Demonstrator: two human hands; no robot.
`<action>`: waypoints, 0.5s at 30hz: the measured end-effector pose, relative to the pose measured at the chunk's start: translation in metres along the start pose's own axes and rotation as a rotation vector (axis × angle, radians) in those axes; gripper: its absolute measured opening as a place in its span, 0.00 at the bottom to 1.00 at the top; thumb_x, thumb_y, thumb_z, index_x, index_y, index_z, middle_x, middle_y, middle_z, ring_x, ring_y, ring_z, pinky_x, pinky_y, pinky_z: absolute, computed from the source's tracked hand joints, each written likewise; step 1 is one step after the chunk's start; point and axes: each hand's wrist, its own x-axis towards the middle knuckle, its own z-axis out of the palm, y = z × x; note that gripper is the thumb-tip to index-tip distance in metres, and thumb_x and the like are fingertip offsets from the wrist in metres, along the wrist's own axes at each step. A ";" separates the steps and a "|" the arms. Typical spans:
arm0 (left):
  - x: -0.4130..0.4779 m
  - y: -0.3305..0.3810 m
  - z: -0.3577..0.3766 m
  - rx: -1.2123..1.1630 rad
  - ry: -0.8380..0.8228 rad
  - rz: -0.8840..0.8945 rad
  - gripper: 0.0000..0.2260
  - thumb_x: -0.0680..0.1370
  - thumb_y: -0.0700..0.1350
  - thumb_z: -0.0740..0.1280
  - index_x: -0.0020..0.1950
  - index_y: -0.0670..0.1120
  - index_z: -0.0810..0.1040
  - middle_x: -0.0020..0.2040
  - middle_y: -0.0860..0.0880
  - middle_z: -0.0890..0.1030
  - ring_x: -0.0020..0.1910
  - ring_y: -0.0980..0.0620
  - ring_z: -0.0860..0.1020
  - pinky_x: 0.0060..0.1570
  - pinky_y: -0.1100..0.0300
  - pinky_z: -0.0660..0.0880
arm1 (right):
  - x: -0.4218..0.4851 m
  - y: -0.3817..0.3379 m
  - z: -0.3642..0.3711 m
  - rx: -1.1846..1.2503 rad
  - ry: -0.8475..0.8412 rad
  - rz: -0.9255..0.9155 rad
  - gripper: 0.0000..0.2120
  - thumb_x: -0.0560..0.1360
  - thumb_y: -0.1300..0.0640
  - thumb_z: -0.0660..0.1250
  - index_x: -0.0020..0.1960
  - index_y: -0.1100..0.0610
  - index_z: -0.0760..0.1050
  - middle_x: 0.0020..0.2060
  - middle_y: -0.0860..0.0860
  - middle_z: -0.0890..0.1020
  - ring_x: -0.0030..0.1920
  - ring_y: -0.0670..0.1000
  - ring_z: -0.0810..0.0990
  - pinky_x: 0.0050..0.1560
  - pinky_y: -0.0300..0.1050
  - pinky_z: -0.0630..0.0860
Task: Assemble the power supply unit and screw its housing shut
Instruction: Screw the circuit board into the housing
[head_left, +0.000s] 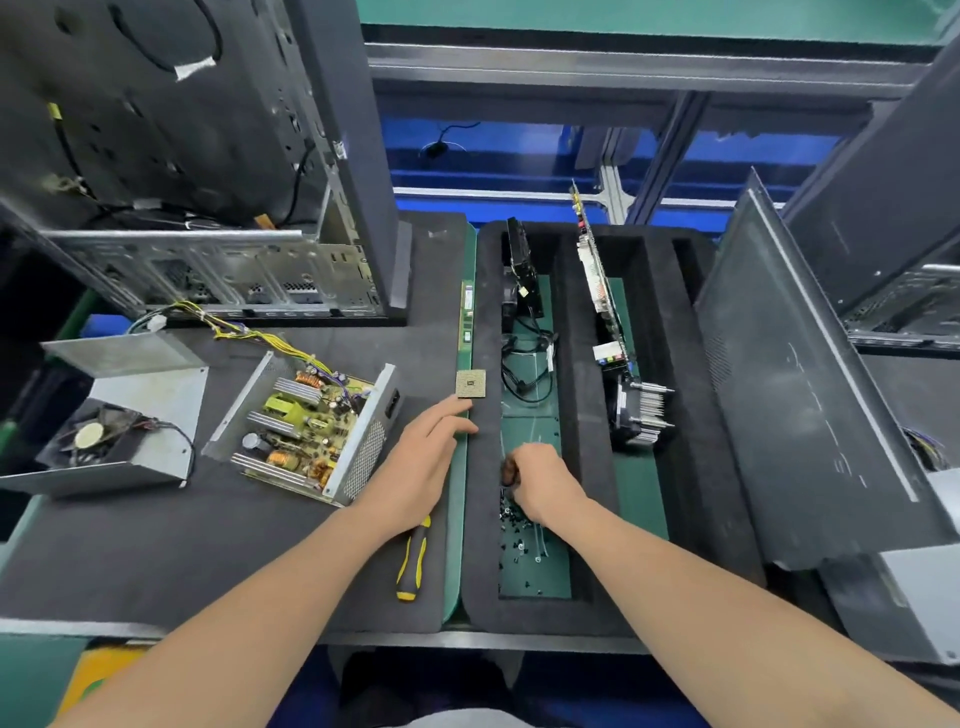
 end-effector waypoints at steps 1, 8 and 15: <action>0.000 0.000 0.000 -0.005 0.002 -0.001 0.14 0.87 0.38 0.57 0.69 0.48 0.75 0.79 0.53 0.67 0.81 0.58 0.58 0.79 0.64 0.53 | 0.000 0.000 0.002 -0.003 0.014 -0.002 0.09 0.76 0.69 0.65 0.51 0.61 0.83 0.51 0.57 0.83 0.48 0.59 0.85 0.53 0.51 0.84; 0.000 0.004 -0.004 -0.015 -0.005 -0.011 0.13 0.86 0.38 0.57 0.68 0.48 0.76 0.78 0.53 0.68 0.80 0.56 0.59 0.79 0.61 0.55 | -0.005 0.001 0.000 -0.021 0.003 -0.006 0.07 0.81 0.68 0.63 0.55 0.64 0.80 0.56 0.58 0.80 0.52 0.59 0.83 0.54 0.50 0.82; 0.005 0.018 -0.007 0.060 -0.031 0.006 0.16 0.84 0.33 0.58 0.67 0.45 0.77 0.78 0.48 0.67 0.81 0.50 0.58 0.77 0.67 0.50 | -0.018 -0.003 -0.023 0.198 0.120 0.038 0.10 0.83 0.62 0.62 0.56 0.65 0.80 0.52 0.60 0.84 0.52 0.60 0.84 0.52 0.50 0.82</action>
